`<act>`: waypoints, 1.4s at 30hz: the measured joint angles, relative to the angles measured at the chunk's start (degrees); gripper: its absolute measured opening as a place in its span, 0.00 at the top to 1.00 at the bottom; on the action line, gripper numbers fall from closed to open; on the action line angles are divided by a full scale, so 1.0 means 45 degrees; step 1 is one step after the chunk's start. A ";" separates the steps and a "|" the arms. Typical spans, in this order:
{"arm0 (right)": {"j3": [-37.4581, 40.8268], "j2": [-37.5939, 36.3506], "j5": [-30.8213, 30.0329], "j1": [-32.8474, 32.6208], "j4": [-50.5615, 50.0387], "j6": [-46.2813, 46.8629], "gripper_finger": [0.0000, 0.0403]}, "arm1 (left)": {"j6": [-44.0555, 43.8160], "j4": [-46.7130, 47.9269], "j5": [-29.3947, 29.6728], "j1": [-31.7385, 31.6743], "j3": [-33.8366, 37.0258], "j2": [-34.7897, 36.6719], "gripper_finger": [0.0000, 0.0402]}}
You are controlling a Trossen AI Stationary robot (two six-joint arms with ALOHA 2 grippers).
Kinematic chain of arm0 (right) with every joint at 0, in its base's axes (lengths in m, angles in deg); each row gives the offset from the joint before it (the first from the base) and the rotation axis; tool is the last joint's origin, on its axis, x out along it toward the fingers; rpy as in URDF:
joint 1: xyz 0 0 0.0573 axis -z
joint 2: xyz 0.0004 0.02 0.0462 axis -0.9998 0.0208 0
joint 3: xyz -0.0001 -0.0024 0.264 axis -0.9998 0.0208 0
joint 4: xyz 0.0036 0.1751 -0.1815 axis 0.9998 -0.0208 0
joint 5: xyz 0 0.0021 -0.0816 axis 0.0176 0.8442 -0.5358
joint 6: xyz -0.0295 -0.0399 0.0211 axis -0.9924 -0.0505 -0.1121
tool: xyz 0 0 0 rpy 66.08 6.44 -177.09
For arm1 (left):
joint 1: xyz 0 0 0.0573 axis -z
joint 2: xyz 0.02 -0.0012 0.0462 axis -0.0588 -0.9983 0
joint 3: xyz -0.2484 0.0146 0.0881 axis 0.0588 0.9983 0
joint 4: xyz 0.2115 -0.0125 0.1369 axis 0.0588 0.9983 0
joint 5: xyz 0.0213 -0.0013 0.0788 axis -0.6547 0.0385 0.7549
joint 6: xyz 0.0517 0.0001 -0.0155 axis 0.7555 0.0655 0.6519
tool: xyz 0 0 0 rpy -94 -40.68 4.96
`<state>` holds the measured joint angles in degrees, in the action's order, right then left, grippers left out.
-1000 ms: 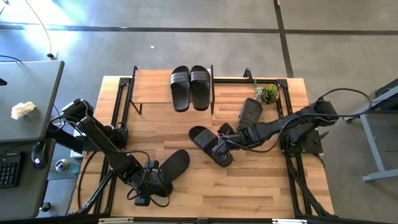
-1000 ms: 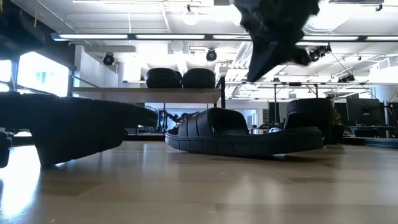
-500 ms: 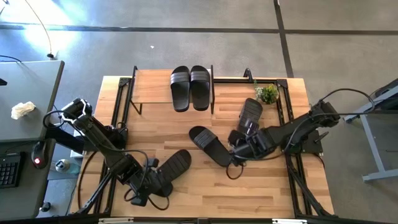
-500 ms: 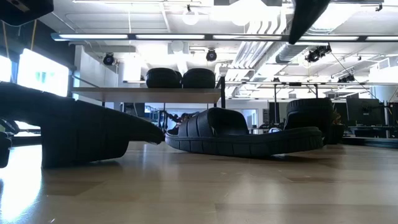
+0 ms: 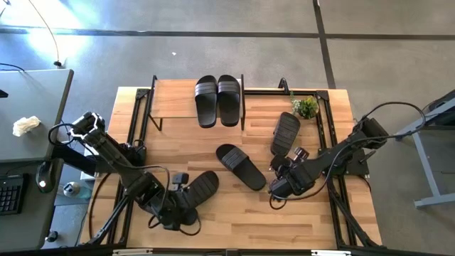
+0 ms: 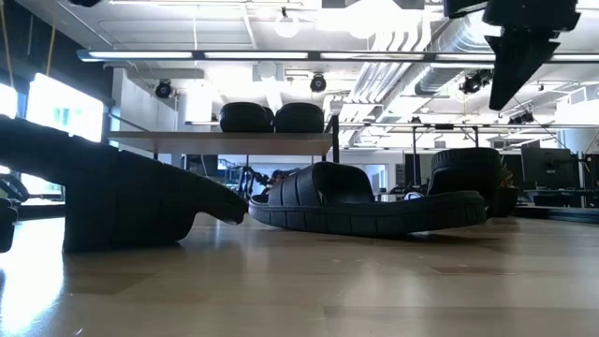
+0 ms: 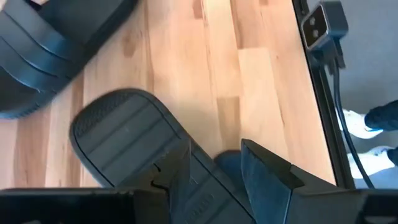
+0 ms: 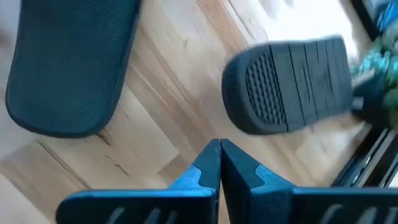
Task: Pick and place slides into the shelf
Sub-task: Adjust the black slippers on the table
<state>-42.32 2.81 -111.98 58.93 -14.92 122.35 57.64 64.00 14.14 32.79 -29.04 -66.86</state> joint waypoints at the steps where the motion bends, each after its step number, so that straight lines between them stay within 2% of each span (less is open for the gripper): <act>1: 0.0021 0.0000 -0.0111 -0.0064 0.0033 -0.0371 1.00 | 0.0155 -0.0077 -0.0030 -0.0092 0.0017 -0.0008 0.69; 7: 0.0031 0.0000 -0.0139 -0.0086 0.1302 -0.2234 1.00 | 0.1512 -0.2670 -0.0355 -0.0646 0.0972 -0.0169 0.68; 13: 0.0031 0.0000 -0.0147 0.0081 0.1798 -0.1740 1.00 | 0.1586 -0.3901 -0.0390 -0.1612 0.1618 -0.0238 0.68; 19: 0.0031 0.0000 -0.0071 0.0071 0.1971 -0.2065 1.00 | 0.2208 -0.4776 -0.2555 -0.2231 0.2437 -0.0241 0.68; 25: 0.0031 0.0000 -0.0108 0.0057 0.2285 -0.1976 1.00 | 0.1612 -0.4648 -0.2894 -0.2375 0.3140 -0.0728 0.69; 35: 0.0031 0.0000 -0.0139 0.0052 0.2272 -0.2027 1.00 | 0.0853 -0.2952 -0.3578 -0.2128 0.3118 -0.0995 0.69; 42: 0.0031 0.0000 -0.0139 0.0081 0.1268 -0.1383 1.00 | 0.0773 -0.2281 -0.3604 -0.1600 0.3125 -0.0925 0.69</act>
<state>-42.18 2.81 -112.61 59.29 -9.21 116.13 61.12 53.74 -2.08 25.59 -14.98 -71.02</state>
